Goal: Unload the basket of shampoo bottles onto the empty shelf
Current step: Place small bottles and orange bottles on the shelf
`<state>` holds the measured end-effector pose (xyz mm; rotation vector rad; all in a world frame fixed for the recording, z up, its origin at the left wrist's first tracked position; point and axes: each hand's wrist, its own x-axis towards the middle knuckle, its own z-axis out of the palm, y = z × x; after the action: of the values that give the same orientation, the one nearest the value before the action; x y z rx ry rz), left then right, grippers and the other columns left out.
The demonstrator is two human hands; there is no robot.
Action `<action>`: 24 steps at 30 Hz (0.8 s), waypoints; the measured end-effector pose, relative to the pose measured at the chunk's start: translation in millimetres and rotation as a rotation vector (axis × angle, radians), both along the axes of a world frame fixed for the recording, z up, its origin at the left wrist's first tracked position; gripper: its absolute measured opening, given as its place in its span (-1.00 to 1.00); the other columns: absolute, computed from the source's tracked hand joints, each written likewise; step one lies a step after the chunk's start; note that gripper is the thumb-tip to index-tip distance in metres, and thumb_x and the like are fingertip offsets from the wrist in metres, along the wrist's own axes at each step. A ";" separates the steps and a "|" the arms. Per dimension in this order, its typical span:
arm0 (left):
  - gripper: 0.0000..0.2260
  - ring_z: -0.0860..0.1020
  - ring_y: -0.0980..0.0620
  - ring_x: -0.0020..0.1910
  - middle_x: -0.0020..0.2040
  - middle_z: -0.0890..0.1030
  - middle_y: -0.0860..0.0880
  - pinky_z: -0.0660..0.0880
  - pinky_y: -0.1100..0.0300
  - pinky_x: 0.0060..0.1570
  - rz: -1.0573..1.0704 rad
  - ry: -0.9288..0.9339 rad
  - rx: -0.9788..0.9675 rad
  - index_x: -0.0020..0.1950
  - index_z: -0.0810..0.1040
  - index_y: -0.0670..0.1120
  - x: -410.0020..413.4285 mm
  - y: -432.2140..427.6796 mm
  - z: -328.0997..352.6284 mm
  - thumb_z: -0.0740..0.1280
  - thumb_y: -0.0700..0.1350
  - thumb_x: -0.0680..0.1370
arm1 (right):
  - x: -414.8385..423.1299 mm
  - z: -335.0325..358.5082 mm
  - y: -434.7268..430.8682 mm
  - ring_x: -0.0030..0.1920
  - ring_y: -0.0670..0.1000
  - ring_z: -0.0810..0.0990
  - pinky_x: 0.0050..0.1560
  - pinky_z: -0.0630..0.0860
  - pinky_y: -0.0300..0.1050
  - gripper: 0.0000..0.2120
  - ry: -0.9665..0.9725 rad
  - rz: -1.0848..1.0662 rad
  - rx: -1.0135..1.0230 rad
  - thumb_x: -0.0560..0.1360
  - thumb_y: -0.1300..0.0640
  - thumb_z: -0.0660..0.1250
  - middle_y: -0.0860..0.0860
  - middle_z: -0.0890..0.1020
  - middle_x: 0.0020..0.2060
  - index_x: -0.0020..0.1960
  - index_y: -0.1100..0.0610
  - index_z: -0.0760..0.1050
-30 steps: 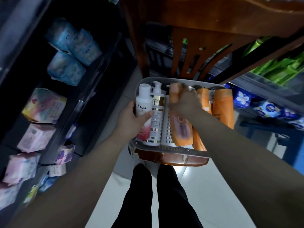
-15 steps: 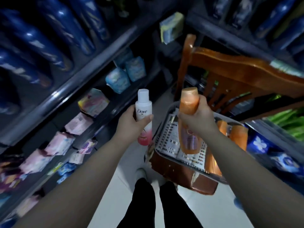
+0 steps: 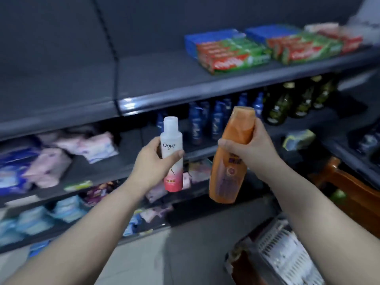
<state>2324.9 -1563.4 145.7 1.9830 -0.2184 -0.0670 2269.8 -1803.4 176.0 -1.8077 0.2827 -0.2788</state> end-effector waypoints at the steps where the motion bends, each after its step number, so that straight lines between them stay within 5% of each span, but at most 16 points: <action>1: -0.64 0.64 0.04 -0.11 -0.11 0.68 0.06 0.59 -0.01 -0.03 0.035 -0.020 -0.006 0.04 0.57 0.06 2.3 23.4 11.2 0.45 0.16 0.31 | 9.4 12.1 22.7 -0.13 -0.22 0.60 -0.22 0.52 -0.22 -0.37 -0.030 0.030 -0.005 0.01 -0.28 0.53 -0.19 0.57 -0.07 -0.01 -0.23 0.35; 5: -0.60 0.64 -0.05 -0.06 -0.05 0.68 -0.01 0.57 -0.13 0.04 0.141 -0.088 -0.018 0.08 0.55 0.02 9.7 115.9 46.0 0.45 0.12 0.30 | 43.3 54.1 115.2 -0.20 -0.33 0.58 -0.39 0.49 -0.40 -0.44 -0.148 0.154 -0.011 0.09 -0.20 0.57 -0.18 0.57 -0.10 -0.04 -0.22 0.35; 8: -0.67 0.65 0.07 -0.08 -0.06 0.68 0.06 0.59 -0.01 -0.01 0.223 -0.147 -0.017 0.00 0.54 0.11 12.7 184.6 64.5 0.46 0.12 0.28 | 66.7 80.7 183.0 -0.22 -0.33 0.58 -0.41 0.48 -0.39 -0.42 -0.227 0.222 -0.011 0.07 -0.20 0.56 -0.18 0.57 -0.12 -0.02 -0.20 0.34; 11: -0.70 0.64 0.15 -0.11 -0.09 0.68 0.12 0.56 0.10 -0.08 0.307 -0.205 0.001 -0.03 0.53 0.14 11.5 248.7 80.0 0.46 0.14 0.30 | 88.1 103.1 247.1 -0.19 -0.31 0.59 -0.30 0.51 -0.35 -0.45 -0.326 0.282 -0.018 0.13 -0.13 0.58 -0.16 0.56 -0.09 -0.02 -0.17 0.35; 14: -0.72 0.63 0.06 -0.06 -0.05 0.67 0.06 0.57 -0.02 0.02 0.407 -0.246 0.001 0.03 0.54 0.07 13.4 306.8 91.2 0.51 0.05 0.38 | 111.3 120.3 305.0 -0.15 -0.24 0.62 -0.16 0.56 -0.20 -0.45 -0.400 0.314 0.020 0.12 -0.12 0.58 -0.15 0.59 -0.08 -0.03 -0.16 0.35; 24: -0.70 0.63 -0.02 0.03 0.02 0.67 -0.03 0.55 -0.12 0.11 0.676 -0.326 -0.064 0.12 0.55 -0.04 46.1 434.6 116.5 0.51 -0.09 0.43 | 212.0 156.4 465.5 -0.02 -0.16 0.57 -0.09 0.51 -0.18 -0.46 -0.472 0.510 0.045 0.36 -0.06 0.48 -0.12 0.53 0.03 0.20 -0.06 0.25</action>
<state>2371.1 -1128.8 262.2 1.9002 0.2463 0.6900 2481.8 -1337.9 332.4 -1.6477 -0.4947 -0.3206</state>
